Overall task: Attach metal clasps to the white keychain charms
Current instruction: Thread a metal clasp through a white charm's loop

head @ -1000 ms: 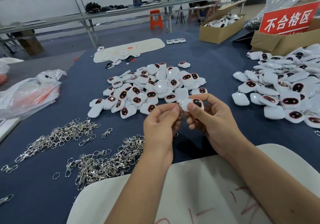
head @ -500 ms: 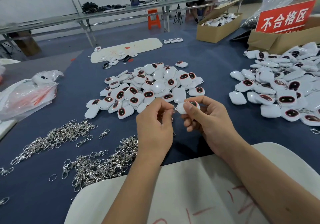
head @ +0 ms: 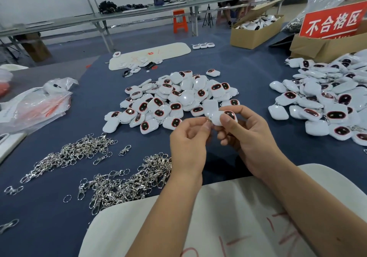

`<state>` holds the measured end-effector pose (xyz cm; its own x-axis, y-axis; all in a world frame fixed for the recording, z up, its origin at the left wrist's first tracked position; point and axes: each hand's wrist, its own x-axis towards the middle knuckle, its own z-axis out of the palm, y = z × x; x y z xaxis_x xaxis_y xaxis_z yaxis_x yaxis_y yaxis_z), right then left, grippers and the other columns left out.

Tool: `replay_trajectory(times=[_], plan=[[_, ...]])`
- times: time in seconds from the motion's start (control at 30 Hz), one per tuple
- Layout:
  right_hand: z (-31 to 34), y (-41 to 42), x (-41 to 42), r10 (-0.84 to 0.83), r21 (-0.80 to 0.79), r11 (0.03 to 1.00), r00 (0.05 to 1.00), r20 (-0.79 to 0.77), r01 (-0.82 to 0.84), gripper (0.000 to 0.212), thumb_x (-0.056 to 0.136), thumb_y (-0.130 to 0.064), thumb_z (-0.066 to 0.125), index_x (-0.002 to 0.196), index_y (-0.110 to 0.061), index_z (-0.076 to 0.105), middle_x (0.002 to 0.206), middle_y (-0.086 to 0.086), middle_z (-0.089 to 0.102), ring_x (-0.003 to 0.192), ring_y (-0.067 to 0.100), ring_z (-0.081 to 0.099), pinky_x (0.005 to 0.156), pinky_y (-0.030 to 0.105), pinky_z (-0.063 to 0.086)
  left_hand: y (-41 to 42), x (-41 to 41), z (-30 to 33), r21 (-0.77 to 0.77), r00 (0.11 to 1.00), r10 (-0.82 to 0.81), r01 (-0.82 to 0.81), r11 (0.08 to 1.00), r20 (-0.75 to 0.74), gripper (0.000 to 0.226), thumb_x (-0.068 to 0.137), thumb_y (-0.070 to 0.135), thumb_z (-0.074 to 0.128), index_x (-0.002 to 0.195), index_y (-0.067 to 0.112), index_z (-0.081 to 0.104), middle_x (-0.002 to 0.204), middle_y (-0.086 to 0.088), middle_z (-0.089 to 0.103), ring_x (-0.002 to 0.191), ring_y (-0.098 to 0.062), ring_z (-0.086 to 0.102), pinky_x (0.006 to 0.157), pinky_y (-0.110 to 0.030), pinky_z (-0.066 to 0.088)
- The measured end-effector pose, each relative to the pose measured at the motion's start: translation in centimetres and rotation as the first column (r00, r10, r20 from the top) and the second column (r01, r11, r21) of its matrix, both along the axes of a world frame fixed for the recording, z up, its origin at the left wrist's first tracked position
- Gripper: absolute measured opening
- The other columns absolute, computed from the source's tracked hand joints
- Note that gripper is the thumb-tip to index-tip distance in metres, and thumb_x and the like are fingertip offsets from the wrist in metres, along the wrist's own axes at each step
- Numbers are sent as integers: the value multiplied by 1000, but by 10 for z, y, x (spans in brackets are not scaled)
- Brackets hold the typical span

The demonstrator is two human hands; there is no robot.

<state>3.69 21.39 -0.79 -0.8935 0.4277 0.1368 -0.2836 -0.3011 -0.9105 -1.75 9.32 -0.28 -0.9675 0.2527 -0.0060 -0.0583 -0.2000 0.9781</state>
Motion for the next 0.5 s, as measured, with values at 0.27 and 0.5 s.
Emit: replay_trajectory(times=[0.27, 0.5], plan=[[0, -1, -1, 16, 0, 1000, 1000, 0, -16, 37, 77, -30, 84, 109, -17, 73, 81, 13, 70, 64, 18, 65, 57, 23, 55, -5, 2, 9, 232, 958, -175, 121, 965, 228, 9, 98, 5, 62, 103, 4, 68, 88, -13, 66, 77, -19, 59, 77, -30, 48], [0, -4, -1, 10, 35, 999, 1000, 8, -10, 50, 74, -34, 84, 114, -8, 69, 79, 14, 71, 61, 18, 64, 54, 23, 53, -9, 1, 11, 225, 965, -155, 107, 968, 210, 5, 95, 5, 64, 93, 8, 67, 80, -9, 61, 71, -15, 56, 71, -27, 47]])
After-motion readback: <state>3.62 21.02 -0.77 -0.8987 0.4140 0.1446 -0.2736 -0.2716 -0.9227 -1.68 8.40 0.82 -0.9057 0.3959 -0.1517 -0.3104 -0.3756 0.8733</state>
